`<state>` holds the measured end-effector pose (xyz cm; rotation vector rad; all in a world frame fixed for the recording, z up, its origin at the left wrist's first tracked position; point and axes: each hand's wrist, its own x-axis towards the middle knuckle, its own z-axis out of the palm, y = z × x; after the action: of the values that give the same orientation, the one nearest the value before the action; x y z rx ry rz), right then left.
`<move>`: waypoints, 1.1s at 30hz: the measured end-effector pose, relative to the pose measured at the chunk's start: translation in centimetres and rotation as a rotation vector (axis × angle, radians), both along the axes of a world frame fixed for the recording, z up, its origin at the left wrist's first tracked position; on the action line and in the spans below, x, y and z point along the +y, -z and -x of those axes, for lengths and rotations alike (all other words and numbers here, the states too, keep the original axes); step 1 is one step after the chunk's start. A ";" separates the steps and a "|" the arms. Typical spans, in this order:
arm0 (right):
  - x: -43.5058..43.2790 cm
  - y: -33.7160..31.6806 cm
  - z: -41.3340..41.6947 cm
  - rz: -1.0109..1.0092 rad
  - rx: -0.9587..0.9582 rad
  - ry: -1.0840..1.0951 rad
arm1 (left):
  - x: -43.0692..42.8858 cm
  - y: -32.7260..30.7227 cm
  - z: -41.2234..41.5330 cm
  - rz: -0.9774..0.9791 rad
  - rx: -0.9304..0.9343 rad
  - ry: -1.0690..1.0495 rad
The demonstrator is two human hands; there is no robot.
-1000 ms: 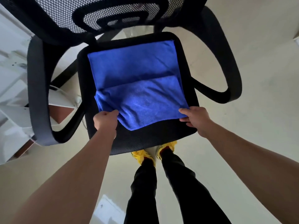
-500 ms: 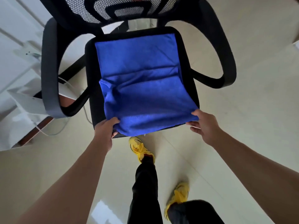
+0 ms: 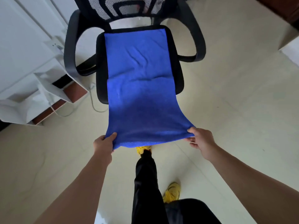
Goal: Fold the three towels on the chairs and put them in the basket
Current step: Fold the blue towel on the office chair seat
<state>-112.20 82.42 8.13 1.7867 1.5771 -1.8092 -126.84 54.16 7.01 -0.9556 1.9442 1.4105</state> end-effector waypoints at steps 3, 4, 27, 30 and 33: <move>-1.4 -0.3 -3.8 0.017 -0.016 0.002 | -2.0 -0.3 -4.2 0.060 -0.020 0.019; -1.9 -0.4 -5.0 0.022 -0.019 0.000 | -2.5 -0.4 -5.5 0.086 -0.021 0.035; 1.5 -6.2 5.8 0.096 0.198 0.148 | -0.1 -6.0 4.7 -0.220 0.105 -0.175; 3.2 -7.8 9.8 0.117 0.267 0.174 | 1.5 -7.2 8.6 -0.223 0.123 -0.184; 5.1 -8.4 15.2 0.141 0.310 0.209 | 3.4 -7.4 14.6 -0.310 0.125 -0.199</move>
<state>-127.41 87.47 16.55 1.7286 1.3526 -2.3273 -141.46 57.56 14.39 -0.9514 1.6826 1.8600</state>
